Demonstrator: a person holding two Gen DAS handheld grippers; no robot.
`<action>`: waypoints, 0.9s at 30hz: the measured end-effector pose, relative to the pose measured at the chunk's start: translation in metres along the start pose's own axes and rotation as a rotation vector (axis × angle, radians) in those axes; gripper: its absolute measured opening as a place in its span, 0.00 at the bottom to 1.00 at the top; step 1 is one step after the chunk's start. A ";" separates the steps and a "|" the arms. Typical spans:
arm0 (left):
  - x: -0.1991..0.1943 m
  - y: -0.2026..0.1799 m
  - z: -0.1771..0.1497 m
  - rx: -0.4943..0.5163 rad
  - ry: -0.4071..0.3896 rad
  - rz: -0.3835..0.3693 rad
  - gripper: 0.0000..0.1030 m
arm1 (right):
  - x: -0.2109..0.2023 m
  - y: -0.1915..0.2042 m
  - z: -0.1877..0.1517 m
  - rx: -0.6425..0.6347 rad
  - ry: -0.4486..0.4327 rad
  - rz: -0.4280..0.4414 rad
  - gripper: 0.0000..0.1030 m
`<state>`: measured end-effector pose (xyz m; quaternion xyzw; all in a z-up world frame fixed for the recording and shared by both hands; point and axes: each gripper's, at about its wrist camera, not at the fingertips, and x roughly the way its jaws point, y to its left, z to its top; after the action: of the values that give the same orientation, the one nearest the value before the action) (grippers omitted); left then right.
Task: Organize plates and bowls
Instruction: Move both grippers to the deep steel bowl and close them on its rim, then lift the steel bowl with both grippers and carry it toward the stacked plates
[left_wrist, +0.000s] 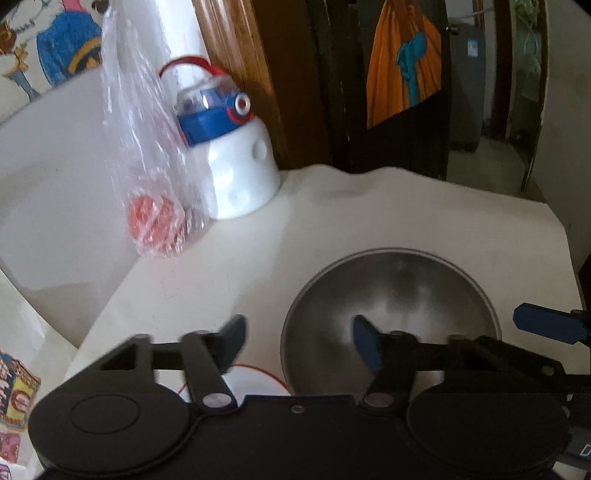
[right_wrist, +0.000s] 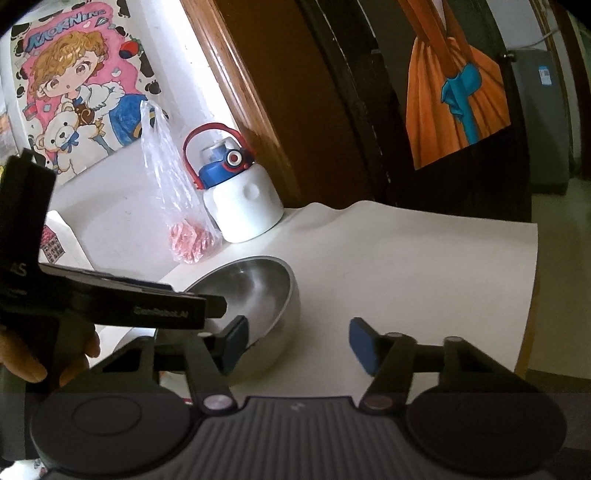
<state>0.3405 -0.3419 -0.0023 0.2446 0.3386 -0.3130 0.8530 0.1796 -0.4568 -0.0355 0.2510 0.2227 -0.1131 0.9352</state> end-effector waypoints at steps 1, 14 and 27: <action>0.001 0.001 0.000 -0.003 0.006 0.000 0.48 | 0.000 0.000 0.000 0.003 0.002 0.005 0.57; 0.001 0.001 0.001 -0.084 0.025 -0.036 0.21 | 0.007 -0.010 -0.004 0.179 0.057 0.093 0.38; -0.037 -0.005 0.002 -0.139 -0.060 -0.065 0.20 | -0.013 -0.018 0.001 0.246 0.012 0.058 0.24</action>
<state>0.3164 -0.3335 0.0250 0.1644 0.3416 -0.3233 0.8670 0.1628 -0.4717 -0.0360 0.3706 0.2053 -0.1112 0.8990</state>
